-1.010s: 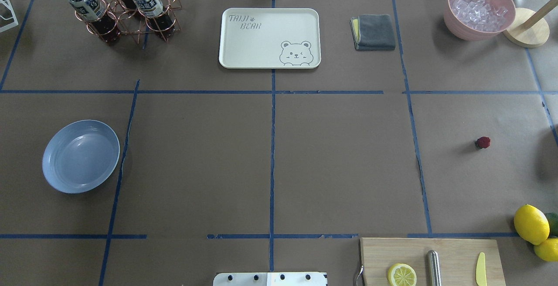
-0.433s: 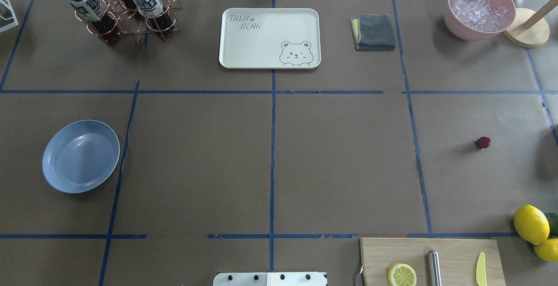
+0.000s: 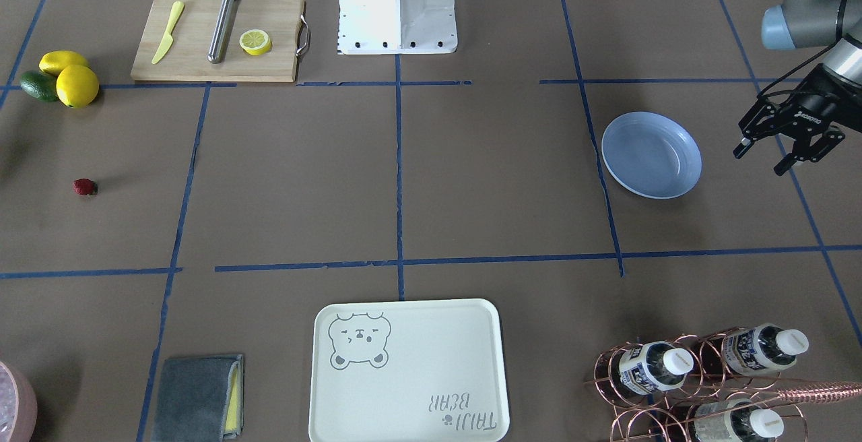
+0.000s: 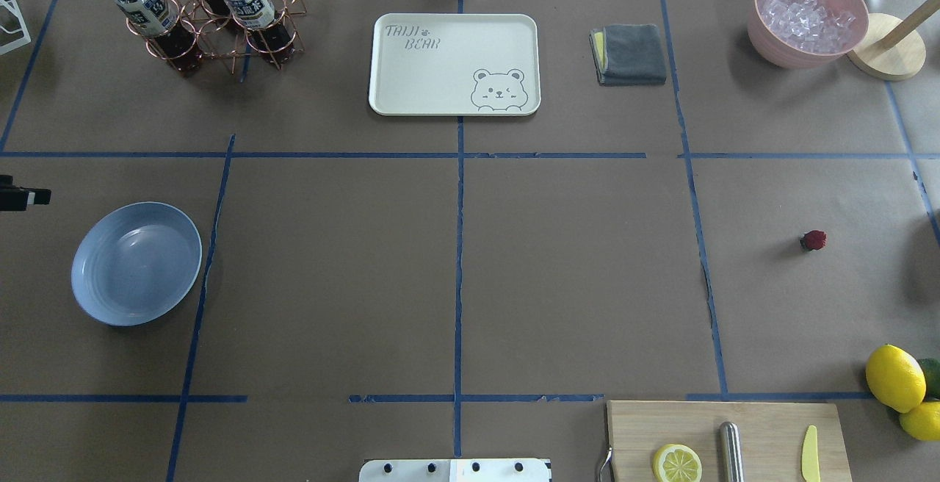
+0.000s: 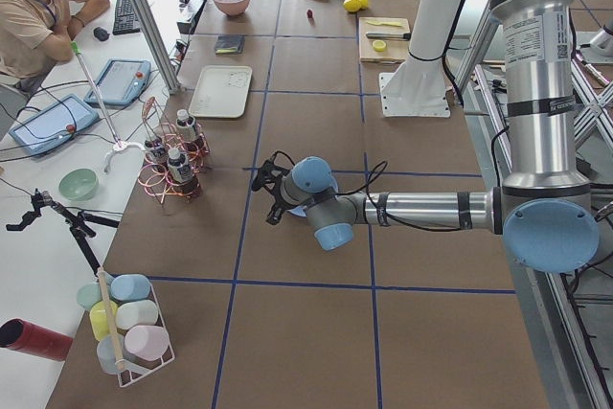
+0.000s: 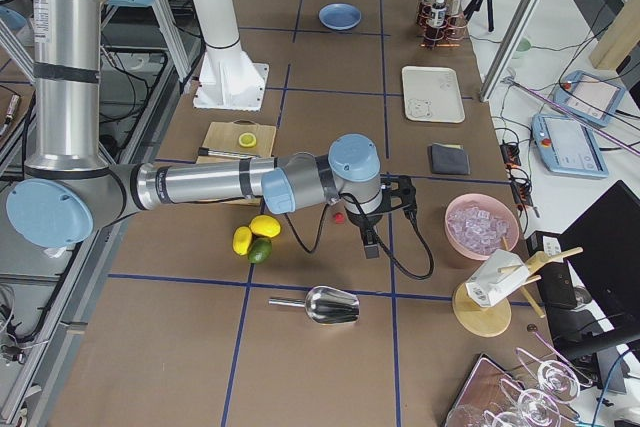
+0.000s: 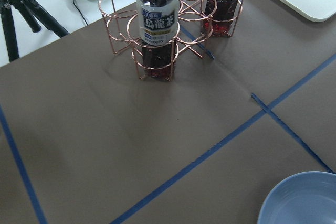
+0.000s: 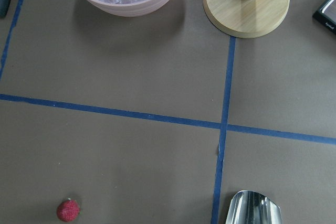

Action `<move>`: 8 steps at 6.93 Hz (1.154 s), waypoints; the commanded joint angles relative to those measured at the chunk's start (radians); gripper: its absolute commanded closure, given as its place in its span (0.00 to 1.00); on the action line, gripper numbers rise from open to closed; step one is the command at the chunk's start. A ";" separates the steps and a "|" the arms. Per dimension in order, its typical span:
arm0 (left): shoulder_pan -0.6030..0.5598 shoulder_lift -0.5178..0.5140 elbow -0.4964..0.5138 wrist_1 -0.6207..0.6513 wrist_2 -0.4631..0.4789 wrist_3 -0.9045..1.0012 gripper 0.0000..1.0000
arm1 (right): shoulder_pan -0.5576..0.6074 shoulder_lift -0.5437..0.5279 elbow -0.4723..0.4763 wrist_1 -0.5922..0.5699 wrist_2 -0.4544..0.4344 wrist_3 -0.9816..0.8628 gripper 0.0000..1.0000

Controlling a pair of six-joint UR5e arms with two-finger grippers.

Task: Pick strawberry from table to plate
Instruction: 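Push the light blue plate with the left gripper toward the table center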

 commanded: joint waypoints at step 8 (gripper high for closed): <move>0.270 0.009 0.043 -0.230 0.077 -0.284 1.00 | 0.000 0.000 0.000 0.000 -0.001 0.003 0.00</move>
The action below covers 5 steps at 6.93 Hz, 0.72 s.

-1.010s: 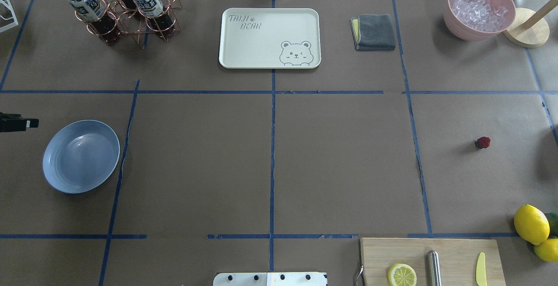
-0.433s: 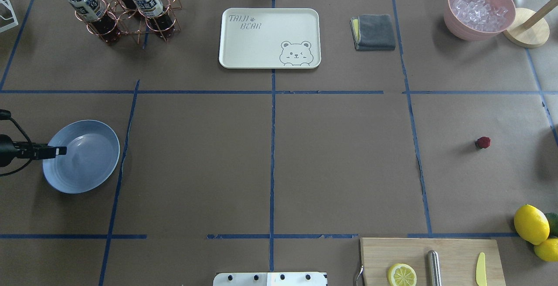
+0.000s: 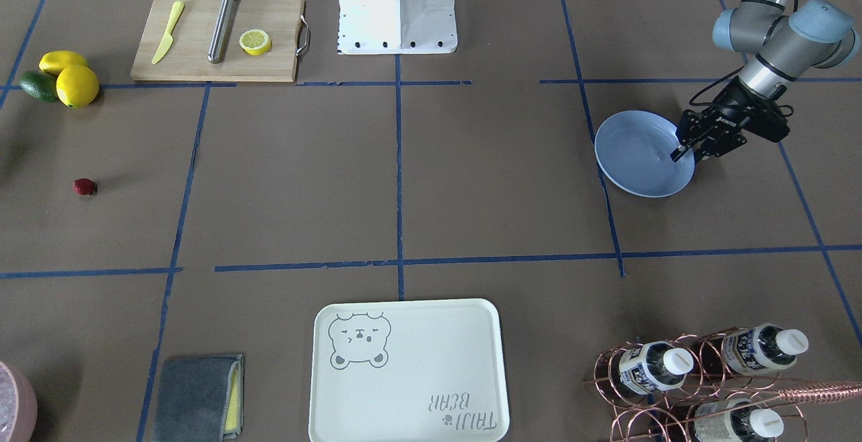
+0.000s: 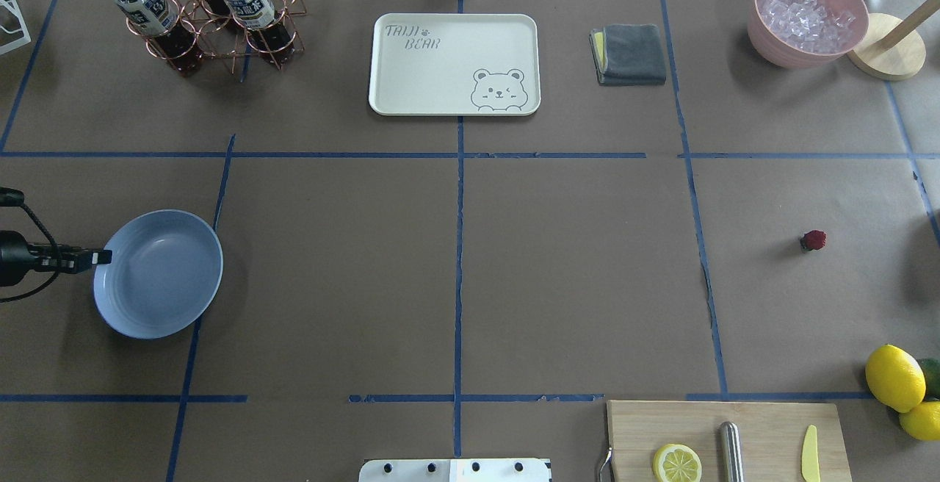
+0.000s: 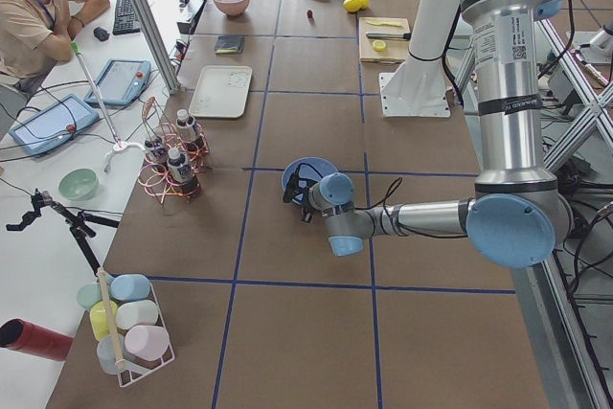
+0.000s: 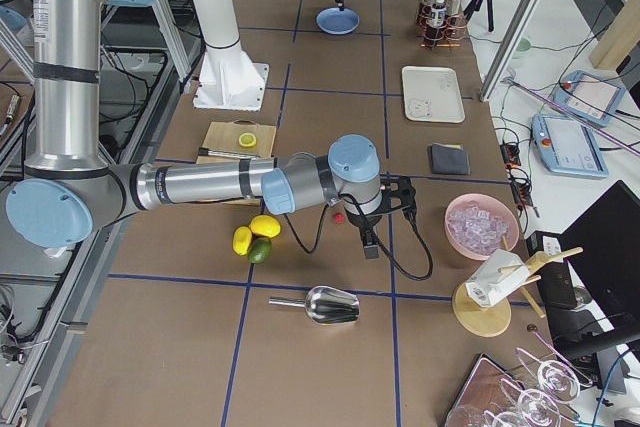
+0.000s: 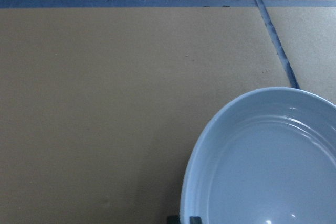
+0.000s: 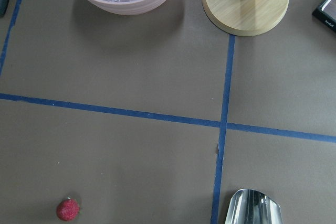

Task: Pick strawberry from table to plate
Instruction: 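Push the light blue plate with the left gripper toward the table center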

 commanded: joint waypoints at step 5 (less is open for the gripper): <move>0.051 -0.372 -0.232 0.545 0.062 -0.113 1.00 | 0.000 0.000 0.005 0.002 0.002 0.002 0.00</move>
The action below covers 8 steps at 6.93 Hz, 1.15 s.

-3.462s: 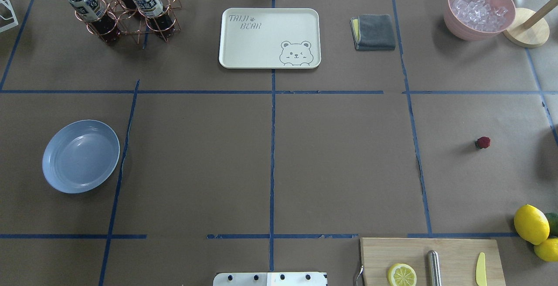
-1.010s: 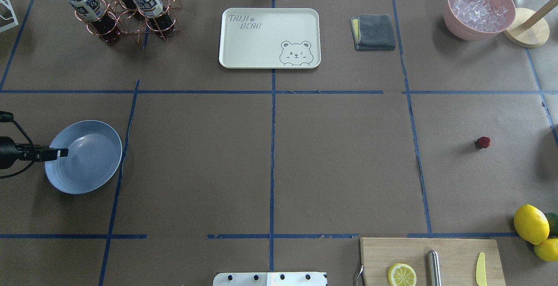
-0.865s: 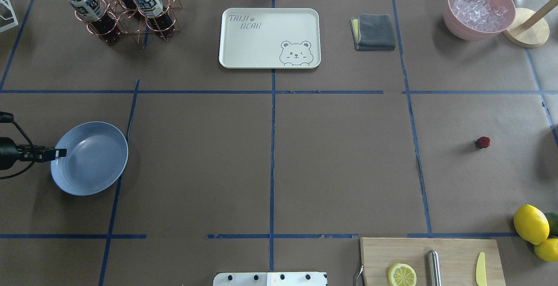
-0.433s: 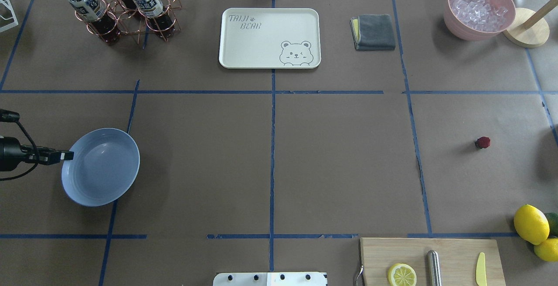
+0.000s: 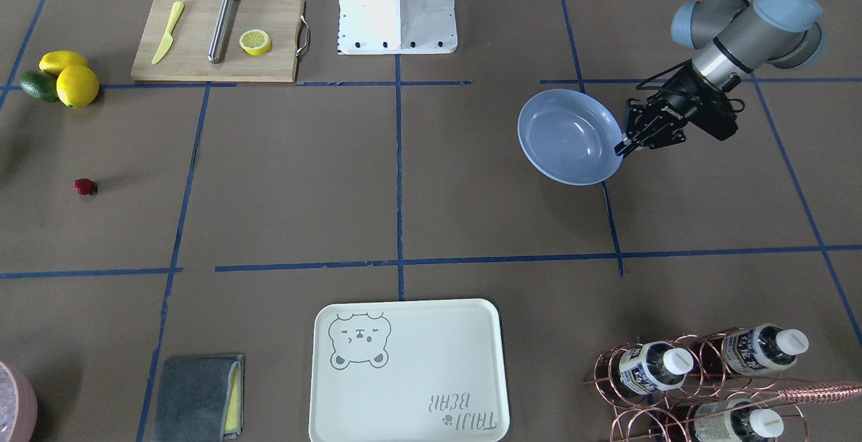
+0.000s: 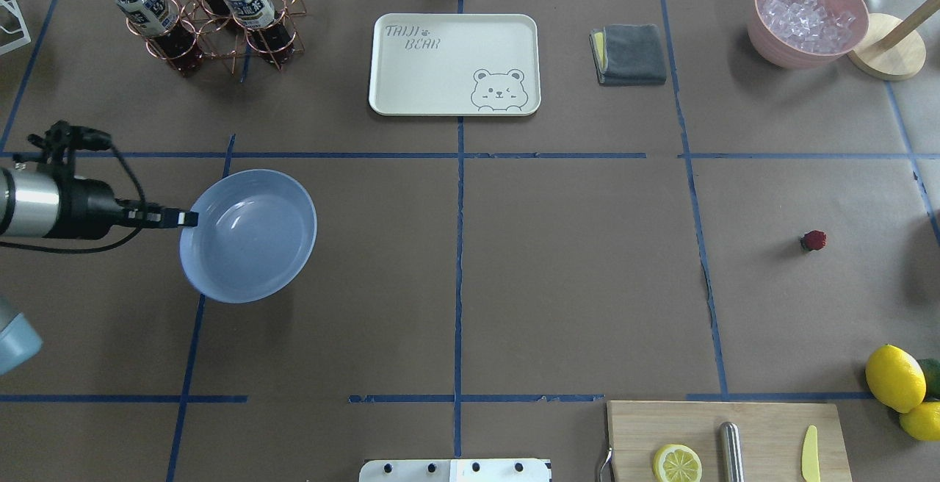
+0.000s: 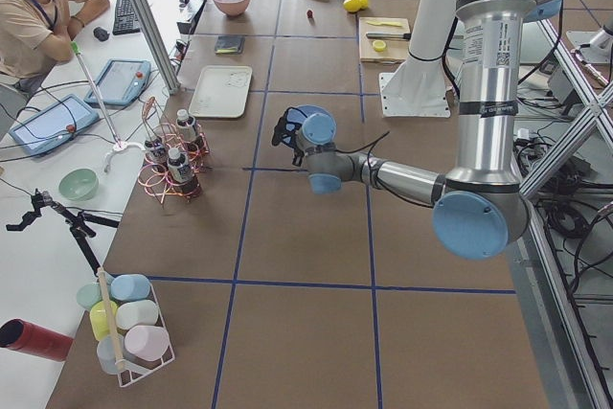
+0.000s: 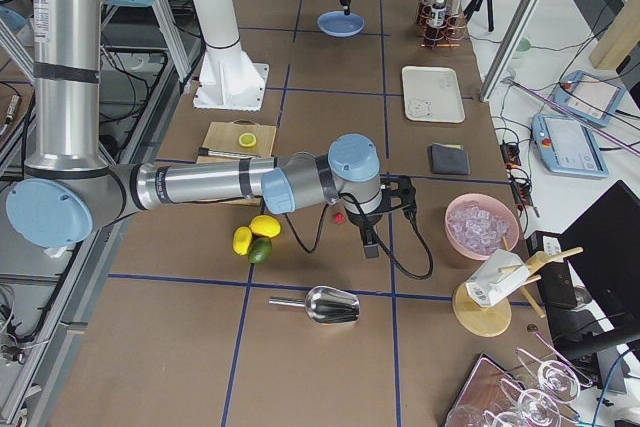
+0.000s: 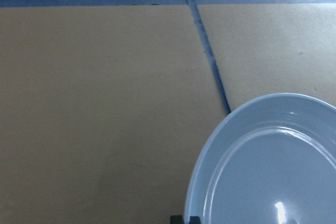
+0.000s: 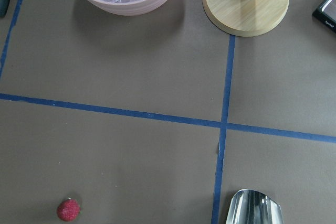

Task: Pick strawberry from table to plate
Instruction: 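Push the light blue plate with the left gripper toward the table center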

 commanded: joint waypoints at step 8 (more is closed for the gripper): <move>0.313 -0.429 0.142 0.334 0.328 -0.125 0.62 | 0.000 -0.001 -0.003 0.021 0.000 0.001 0.00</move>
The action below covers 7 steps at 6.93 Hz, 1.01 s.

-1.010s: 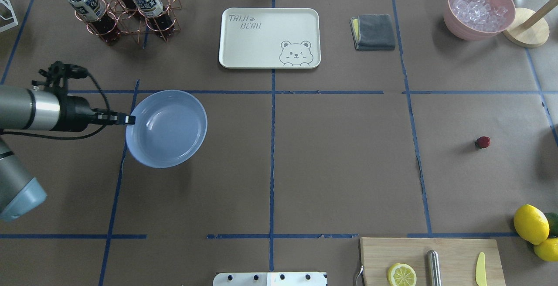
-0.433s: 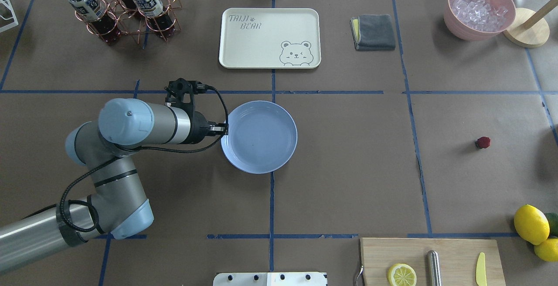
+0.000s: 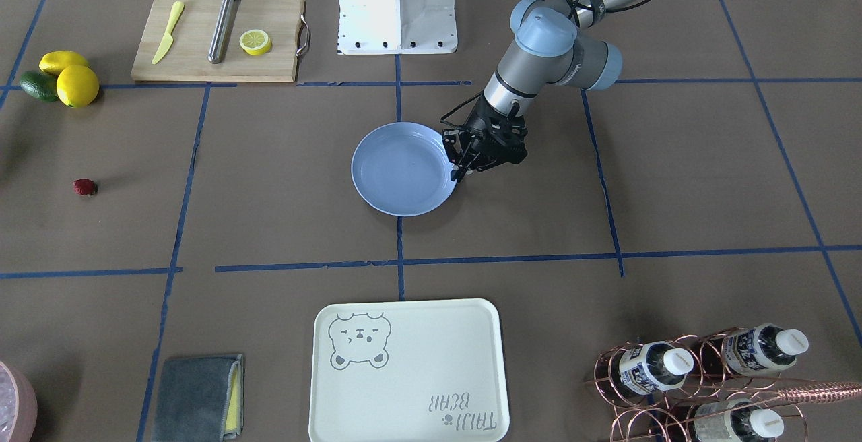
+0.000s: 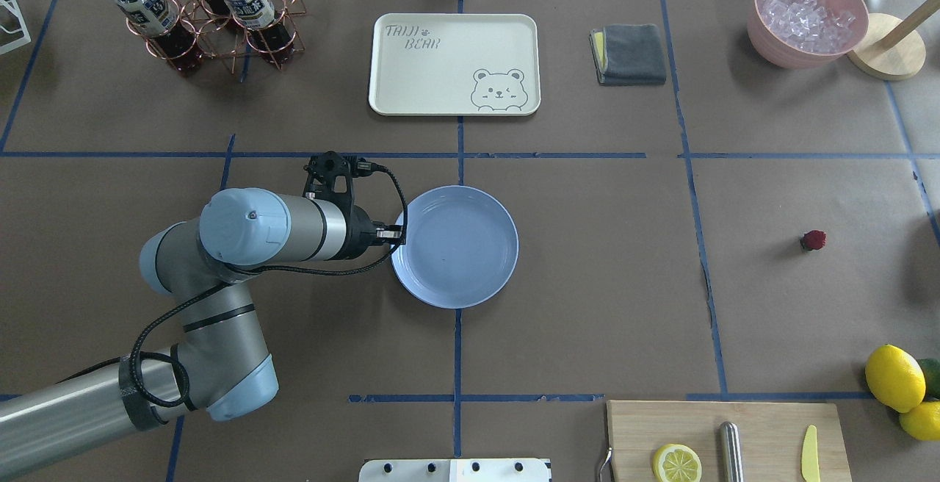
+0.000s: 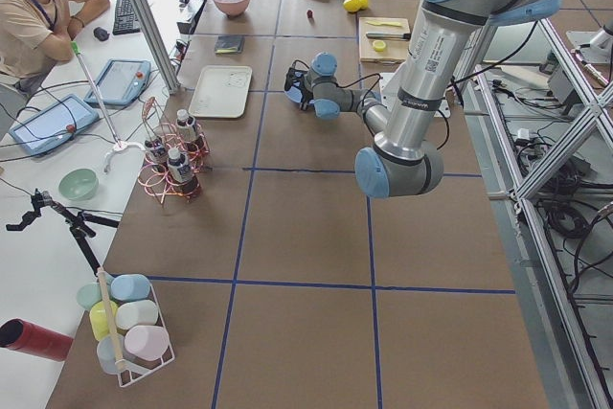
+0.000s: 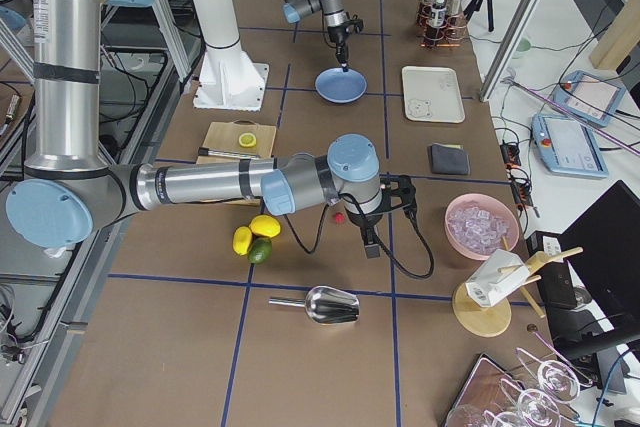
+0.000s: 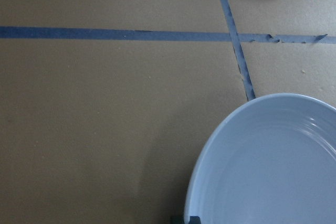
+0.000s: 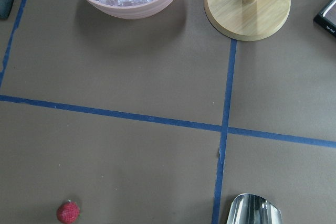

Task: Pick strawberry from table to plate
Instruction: 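Withdraw the left arm from the plate back out of view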

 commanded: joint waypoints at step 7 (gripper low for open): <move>-0.434 0.097 -0.409 0.653 -0.287 0.563 0.00 | -0.014 0.020 0.033 0.005 -0.001 -0.012 0.00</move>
